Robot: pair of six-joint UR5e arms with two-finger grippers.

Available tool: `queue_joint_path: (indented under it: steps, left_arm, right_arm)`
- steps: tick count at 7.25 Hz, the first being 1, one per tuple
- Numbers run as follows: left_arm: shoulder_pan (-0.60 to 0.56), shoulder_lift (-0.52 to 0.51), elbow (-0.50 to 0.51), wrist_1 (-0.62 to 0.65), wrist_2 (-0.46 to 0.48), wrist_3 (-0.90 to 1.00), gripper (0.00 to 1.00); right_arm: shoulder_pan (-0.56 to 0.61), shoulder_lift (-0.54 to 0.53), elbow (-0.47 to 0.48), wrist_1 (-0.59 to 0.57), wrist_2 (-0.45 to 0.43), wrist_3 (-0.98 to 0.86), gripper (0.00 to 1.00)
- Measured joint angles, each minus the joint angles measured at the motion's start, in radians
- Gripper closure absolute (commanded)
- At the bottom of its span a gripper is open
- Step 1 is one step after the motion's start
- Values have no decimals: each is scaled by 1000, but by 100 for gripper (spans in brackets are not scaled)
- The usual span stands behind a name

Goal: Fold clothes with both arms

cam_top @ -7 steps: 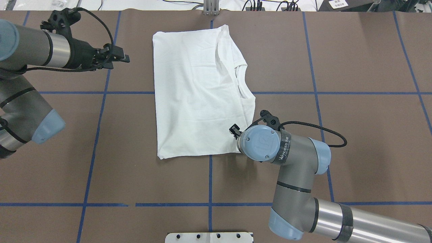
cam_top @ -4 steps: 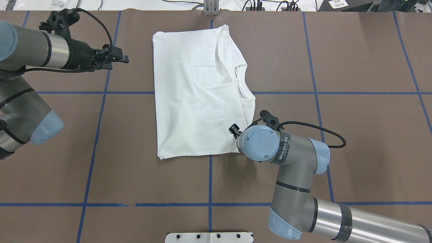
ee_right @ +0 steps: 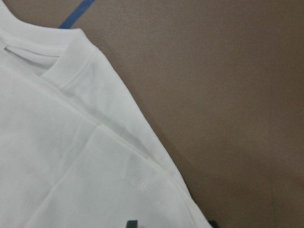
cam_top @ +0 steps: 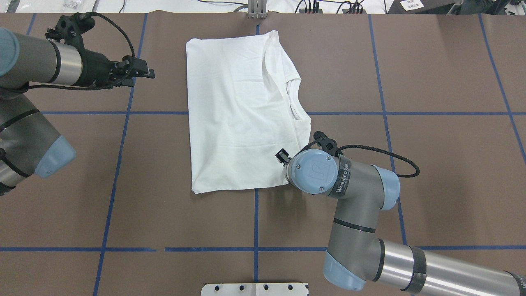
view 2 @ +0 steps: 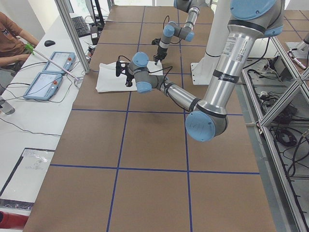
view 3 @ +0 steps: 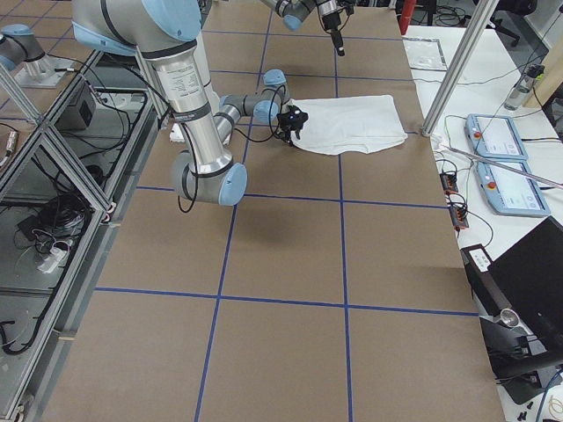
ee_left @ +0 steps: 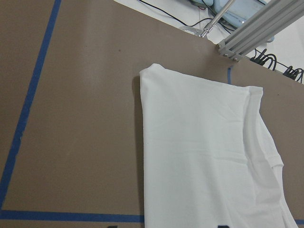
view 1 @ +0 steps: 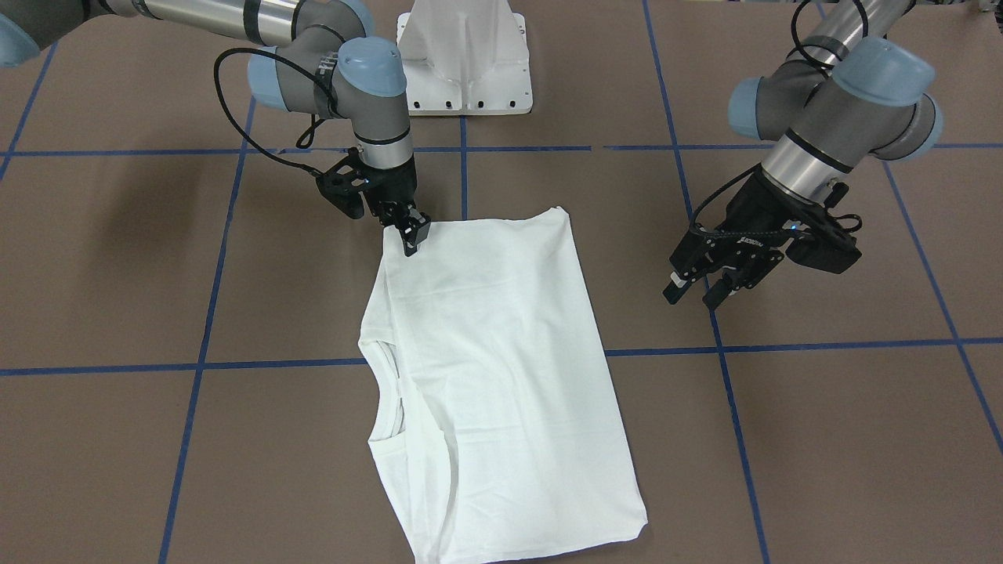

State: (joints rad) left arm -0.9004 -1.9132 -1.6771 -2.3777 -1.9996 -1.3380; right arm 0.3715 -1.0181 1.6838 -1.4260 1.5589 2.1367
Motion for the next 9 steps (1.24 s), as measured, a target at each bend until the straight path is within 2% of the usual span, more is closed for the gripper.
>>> queue_joint_path:
  steps: [5, 7, 9]
  left_arm:
    - [0, 6, -7, 0, 0, -1, 23]
    - [3, 5, -8, 0, -2, -25, 23]
    - [30, -1, -42, -1, -2, -153, 23]
  right_arm:
    - [2, 1, 33, -45, 6, -4, 100]
    - [4, -16, 98, -103, 11, -5, 100]
    - [-20, -54, 191, -153, 10, 1, 100]
